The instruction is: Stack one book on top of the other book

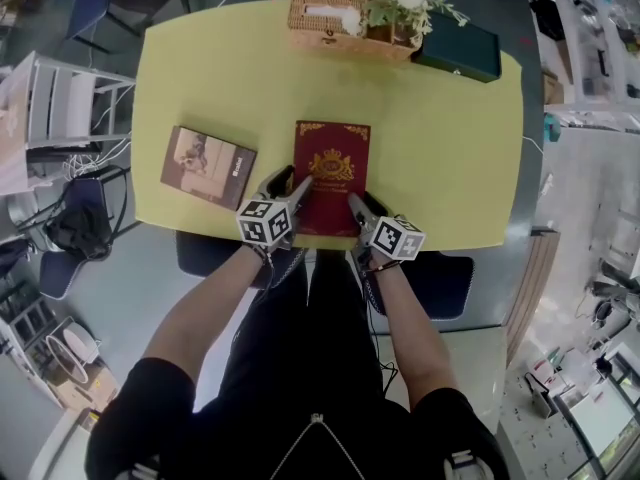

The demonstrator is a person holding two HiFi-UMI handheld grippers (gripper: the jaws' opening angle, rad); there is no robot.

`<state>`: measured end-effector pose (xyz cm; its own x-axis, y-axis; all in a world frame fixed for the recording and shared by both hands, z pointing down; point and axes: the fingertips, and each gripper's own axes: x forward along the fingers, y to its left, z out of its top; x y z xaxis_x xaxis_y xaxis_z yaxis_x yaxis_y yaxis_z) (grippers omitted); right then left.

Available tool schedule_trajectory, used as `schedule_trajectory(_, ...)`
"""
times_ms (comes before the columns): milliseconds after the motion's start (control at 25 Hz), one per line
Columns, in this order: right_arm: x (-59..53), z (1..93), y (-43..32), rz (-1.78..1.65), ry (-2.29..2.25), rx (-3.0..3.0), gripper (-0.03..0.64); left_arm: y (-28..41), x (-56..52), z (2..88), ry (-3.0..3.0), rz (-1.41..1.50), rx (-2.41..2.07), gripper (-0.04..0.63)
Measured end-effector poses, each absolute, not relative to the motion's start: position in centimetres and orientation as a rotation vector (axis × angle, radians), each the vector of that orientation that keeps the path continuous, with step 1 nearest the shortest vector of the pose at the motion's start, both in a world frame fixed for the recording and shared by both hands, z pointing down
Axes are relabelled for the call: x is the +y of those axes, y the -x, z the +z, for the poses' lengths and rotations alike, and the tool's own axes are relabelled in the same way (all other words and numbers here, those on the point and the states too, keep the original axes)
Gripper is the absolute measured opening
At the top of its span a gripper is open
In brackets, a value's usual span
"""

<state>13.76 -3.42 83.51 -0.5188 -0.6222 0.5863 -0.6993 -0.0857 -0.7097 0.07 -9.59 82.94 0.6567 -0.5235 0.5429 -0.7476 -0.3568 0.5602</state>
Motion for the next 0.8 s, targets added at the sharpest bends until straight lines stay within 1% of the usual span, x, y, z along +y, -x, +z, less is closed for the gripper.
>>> schedule_trajectory(480,-3.4,83.1,-14.0,1.662,-1.516,-2.114,0.164,0.3,-9.8,82.9,-2.041,0.321,-0.989,0.258)
schedule_trajectory(680,-4.0,81.3,-17.1,1.580,-1.601,-2.140,0.164,2.7,-10.6,81.4,-2.039,0.284,-1.045,0.264)
schedule_trajectory(760,-4.3,79.9,-19.1,1.538,-1.658,-2.143,0.163,4.0,-10.9,80.1,-2.041,0.261,-1.081,0.249)
schedule_trajectory(800,-4.5,79.0,-20.0,1.508,-1.687,-2.147,0.151,4.7,-11.1,79.1,-2.045,0.243,-1.103,0.225)
